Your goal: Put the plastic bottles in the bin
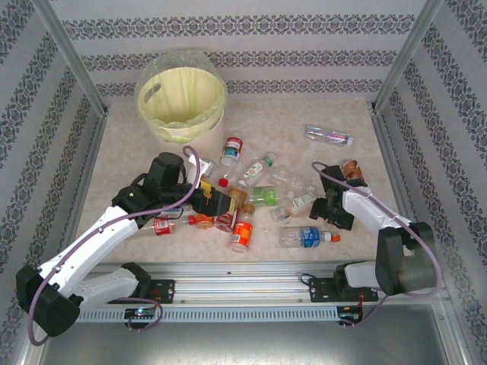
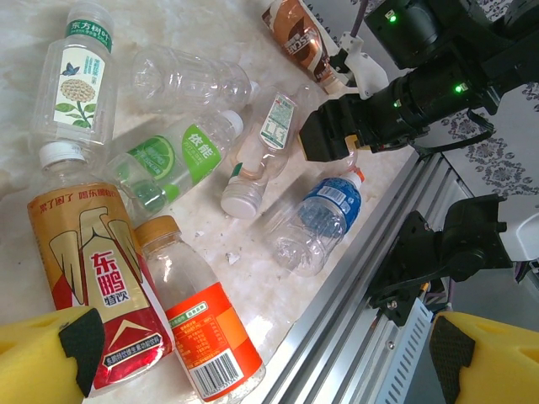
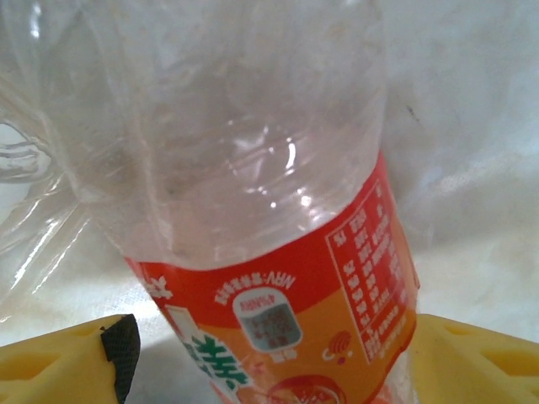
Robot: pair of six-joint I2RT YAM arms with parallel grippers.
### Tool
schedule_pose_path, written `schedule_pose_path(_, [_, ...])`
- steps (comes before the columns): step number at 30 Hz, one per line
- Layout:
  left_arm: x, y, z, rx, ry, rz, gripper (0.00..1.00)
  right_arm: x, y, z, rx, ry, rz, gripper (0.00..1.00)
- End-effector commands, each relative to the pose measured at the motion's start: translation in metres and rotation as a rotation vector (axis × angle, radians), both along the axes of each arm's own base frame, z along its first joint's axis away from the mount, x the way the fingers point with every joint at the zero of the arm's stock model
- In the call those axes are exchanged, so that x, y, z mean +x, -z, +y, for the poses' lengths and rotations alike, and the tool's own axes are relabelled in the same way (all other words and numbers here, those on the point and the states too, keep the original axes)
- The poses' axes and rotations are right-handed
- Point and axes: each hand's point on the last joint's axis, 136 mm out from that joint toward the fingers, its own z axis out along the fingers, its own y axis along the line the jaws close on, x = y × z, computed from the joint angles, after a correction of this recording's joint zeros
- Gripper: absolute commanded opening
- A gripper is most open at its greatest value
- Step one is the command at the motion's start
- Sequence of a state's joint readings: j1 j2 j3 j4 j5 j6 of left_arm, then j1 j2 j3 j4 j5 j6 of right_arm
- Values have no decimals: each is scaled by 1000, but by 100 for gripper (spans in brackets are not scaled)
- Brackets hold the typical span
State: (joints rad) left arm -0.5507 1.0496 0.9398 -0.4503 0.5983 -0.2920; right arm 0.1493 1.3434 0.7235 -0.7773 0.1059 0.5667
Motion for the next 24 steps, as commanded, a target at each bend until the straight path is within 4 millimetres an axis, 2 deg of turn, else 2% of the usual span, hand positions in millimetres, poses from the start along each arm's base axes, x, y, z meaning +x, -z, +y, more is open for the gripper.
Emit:
schedule_pose_path(1, [-3,-1,-1,11,11,0,100,-2,-1,-6,-52,10,22,78])
schedule_pose_path(7, [-2,0,0,15,8,-1,100,2,-3,-8,-76,-5,6,68])
schedule_pose_path(13, [-2,0,0,16,8,-3,100,12,-14,-10,-104,-39,-34,58])
schedule_pose_path(24, [2,-2,0,20,-9,-4,100,29,-49,-16,-147,-61,-125,53])
